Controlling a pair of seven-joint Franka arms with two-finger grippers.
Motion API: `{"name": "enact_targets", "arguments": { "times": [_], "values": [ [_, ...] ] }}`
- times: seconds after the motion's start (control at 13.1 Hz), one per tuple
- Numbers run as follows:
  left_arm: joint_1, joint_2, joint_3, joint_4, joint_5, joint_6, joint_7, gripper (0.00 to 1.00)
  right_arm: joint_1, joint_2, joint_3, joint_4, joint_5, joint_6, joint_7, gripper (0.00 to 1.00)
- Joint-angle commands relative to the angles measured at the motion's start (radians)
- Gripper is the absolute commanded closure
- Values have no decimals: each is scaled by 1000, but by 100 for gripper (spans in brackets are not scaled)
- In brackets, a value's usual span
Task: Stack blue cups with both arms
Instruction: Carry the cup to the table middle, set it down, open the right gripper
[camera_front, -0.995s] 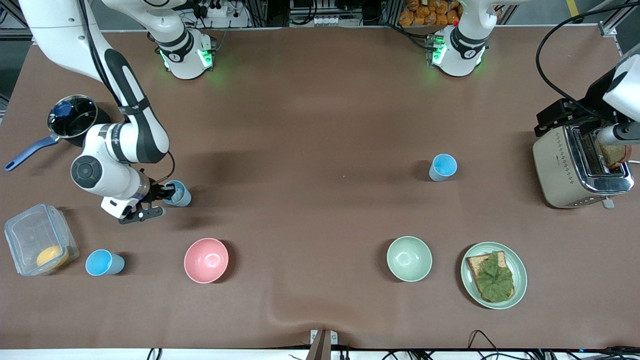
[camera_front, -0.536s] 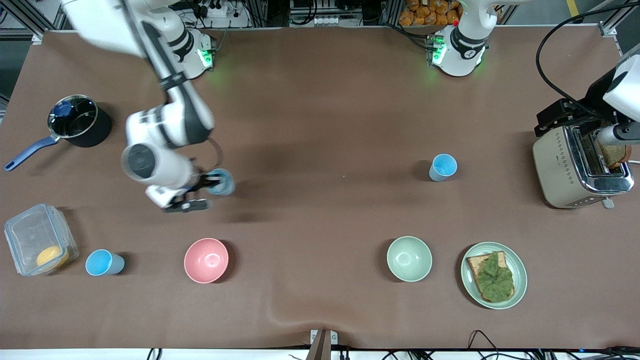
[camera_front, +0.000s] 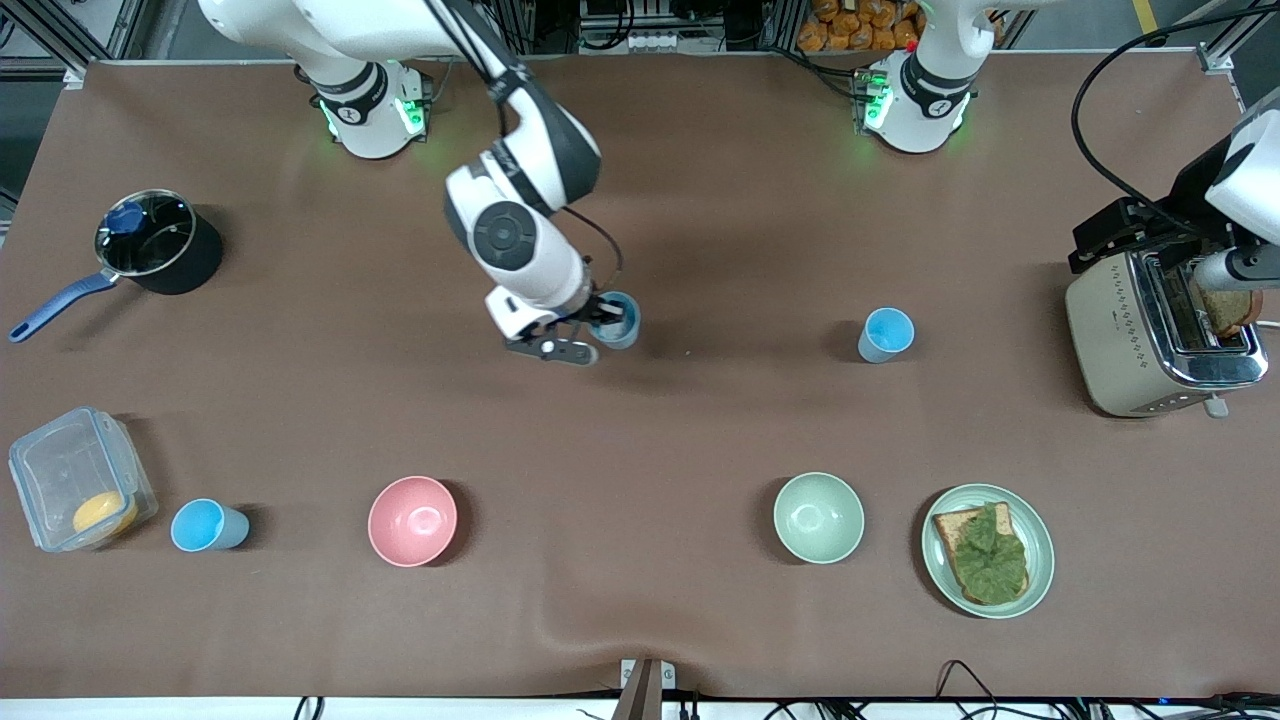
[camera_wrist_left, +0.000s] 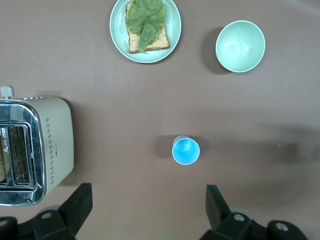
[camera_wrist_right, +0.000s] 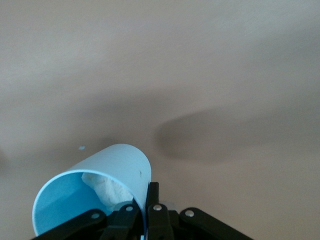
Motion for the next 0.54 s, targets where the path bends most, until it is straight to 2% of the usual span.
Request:
{"name": "enact_targets", "arguments": {
  "times": [0.0,0.23,0.31,0.38,0.46],
  "values": [
    [3,-9,-5,-4,24,-8,9,0,62,108,-18,44,42,74,43,100],
    [5,-8,-5,-4,24,-8,9,0,90,136,-26,44,35,91,43,99],
    [5,-8,-5,-4,24,-8,9,0,90,136,-24,44,35,91,46,55],
    [5,-8,-5,-4,24,-9,9,0,90,133,-26,44,35,89,69,1],
    [5,-8,-5,-4,24,-9,9,0,88,125,-26,49,34,82,92,0]
  ]
}}
